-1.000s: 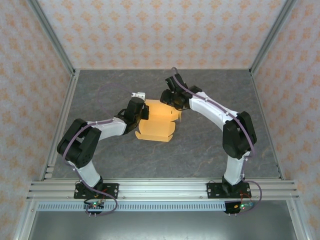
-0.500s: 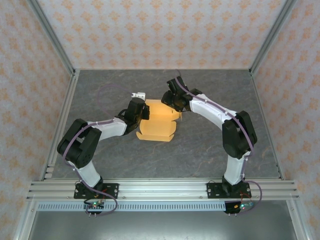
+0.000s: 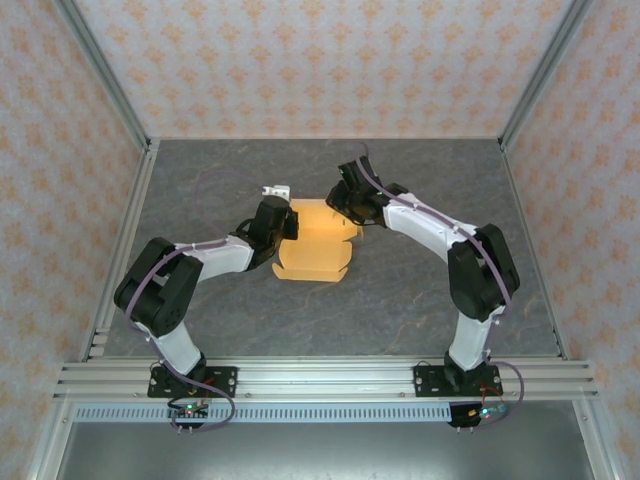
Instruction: Fold the paper box
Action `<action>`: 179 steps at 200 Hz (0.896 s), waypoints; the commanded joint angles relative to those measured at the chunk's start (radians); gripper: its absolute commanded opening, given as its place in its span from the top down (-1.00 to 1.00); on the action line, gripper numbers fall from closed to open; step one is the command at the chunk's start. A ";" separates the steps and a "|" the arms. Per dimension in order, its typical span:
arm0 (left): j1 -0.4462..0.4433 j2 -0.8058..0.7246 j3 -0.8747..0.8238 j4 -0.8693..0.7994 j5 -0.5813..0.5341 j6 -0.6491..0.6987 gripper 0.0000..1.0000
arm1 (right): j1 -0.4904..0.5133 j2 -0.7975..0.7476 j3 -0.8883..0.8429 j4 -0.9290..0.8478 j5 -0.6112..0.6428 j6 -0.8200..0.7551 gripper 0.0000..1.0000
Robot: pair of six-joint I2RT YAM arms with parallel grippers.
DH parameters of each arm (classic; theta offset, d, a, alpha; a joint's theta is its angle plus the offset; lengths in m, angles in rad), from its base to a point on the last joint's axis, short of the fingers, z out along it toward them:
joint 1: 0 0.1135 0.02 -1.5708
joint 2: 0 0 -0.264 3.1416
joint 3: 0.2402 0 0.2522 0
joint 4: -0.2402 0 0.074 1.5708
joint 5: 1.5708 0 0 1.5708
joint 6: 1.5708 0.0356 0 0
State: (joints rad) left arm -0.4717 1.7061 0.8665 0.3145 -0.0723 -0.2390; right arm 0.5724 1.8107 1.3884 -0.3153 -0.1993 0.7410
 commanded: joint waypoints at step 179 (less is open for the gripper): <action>-0.009 -0.070 0.017 -0.023 -0.048 -0.002 1.00 | 0.094 -0.130 -0.197 -0.041 0.151 -0.293 -0.31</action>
State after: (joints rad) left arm -0.4717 1.6852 0.8665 0.3023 -0.0875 -0.2382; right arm 0.6670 1.6485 1.1995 -0.3439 -0.1349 0.4915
